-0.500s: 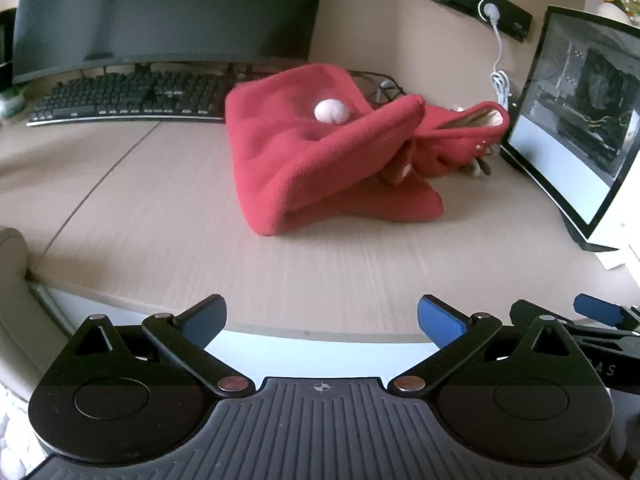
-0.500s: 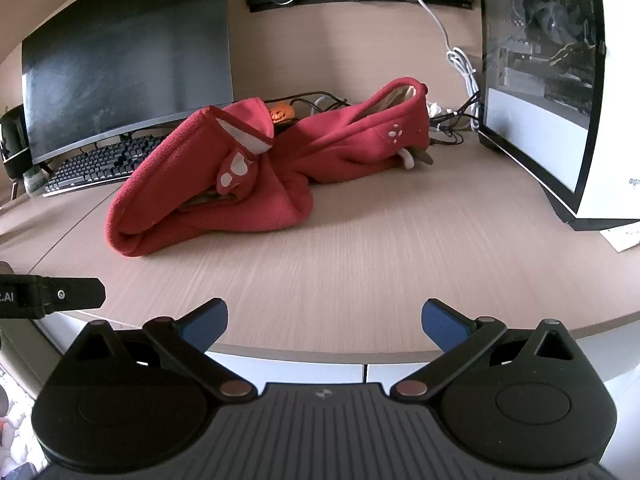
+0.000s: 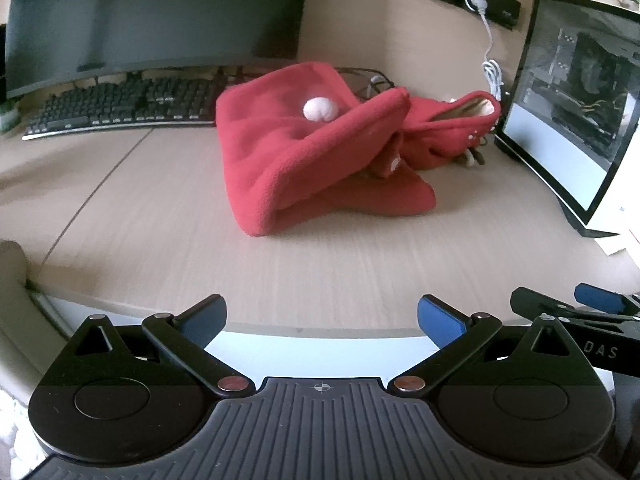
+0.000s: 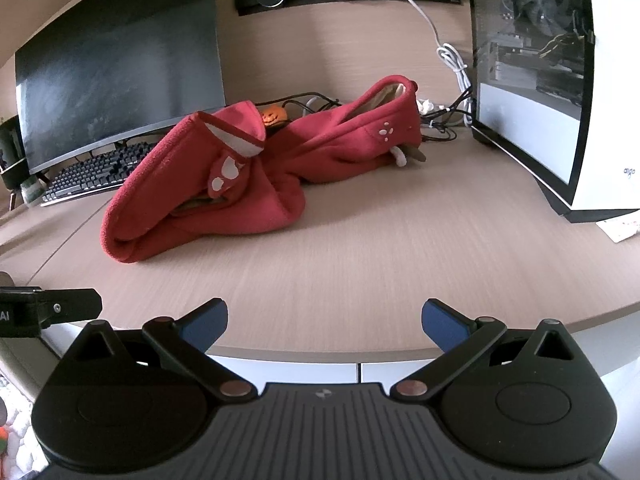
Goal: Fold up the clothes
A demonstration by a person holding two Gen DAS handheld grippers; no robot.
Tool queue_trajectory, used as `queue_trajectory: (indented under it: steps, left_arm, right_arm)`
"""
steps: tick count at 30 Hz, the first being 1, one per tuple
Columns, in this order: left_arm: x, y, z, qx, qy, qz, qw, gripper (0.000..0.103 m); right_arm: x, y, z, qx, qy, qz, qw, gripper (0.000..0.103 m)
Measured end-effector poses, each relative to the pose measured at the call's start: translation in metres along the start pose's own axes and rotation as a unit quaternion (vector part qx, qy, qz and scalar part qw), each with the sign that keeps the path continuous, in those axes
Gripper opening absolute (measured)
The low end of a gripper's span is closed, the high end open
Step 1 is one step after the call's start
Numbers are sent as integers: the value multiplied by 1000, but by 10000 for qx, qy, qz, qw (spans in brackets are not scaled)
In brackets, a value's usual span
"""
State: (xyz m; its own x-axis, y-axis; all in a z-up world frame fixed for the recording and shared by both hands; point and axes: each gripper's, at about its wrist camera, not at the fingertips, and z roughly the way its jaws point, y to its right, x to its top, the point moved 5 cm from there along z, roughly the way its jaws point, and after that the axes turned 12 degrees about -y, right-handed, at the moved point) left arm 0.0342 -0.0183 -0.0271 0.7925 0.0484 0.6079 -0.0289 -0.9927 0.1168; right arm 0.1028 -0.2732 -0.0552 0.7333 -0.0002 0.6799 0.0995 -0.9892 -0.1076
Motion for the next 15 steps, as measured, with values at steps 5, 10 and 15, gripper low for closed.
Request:
queue_trajectory:
  steps: [5,10,15]
  left_arm:
    - [-1,2,-6,30,76,89,9999,103]
    - [-3,0,-12,48,99,108,9999,103]
    - [-7,-3,-17,67,153,93,9998,103]
  right_arm:
    - [-1,-2,-3,33,42,-26,10000,103]
    - [-2,-5,-5,59,71,-56,9999,103]
    - [-2,-9,-8,81,108,-101,9999,103]
